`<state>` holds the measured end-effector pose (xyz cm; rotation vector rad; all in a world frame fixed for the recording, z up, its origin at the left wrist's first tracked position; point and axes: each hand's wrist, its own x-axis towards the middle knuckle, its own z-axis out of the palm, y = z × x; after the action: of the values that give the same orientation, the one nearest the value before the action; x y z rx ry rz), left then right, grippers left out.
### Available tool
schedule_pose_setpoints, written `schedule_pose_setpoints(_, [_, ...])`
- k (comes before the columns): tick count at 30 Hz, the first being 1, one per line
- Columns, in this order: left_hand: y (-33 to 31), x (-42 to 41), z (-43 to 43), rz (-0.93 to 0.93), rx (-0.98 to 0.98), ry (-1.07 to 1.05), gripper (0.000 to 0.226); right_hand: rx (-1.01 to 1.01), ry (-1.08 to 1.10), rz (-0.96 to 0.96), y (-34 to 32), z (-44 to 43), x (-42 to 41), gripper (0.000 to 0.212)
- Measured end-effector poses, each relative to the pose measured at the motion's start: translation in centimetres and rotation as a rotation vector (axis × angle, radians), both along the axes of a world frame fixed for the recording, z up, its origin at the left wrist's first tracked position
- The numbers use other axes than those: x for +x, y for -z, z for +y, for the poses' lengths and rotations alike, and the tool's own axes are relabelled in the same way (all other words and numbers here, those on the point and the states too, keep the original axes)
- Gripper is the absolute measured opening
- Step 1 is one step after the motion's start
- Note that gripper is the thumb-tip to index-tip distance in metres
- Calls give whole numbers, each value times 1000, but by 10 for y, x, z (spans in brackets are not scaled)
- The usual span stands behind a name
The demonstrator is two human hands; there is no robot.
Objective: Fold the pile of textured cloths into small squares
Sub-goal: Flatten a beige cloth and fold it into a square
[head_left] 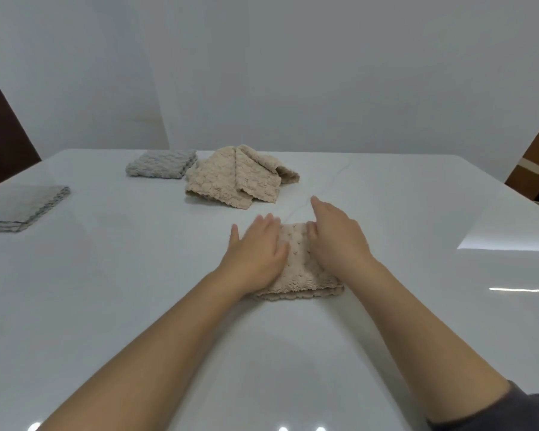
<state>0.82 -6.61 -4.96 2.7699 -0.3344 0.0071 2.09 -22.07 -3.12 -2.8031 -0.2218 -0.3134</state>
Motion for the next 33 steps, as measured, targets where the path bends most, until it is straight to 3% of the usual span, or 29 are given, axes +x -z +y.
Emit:
schedule_pose_setpoints(2, [-8, 14, 9, -45, -149, -90, 50, -16, -58, 101, 6, 13, 0, 47])
schedule_pose_setpoints(5, [-10, 26, 21, 82, -353, -112, 47, -125, -88, 315, 24, 20, 1, 59])
schedule_pose_setpoints(12, [-6, 6, 49, 96, -574, -101, 26, -242, -57, 188, 17, -1, 5, 63])
schedule_pose_setpoints(18, [-12, -10, 52, 361, -827, -186, 39, -142, -45, 241, 31, 13, 3, 61])
schedule_pose_setpoints(23, [-12, -7, 46, 543, -764, -208, 44, -166, -36, 251, 37, 12, 3, 64])
schedule_pose_setpoints(33, [-7, -15, 48, 292, -569, -430, 62, -142, -30, 228, 38, 12, 1, 65])
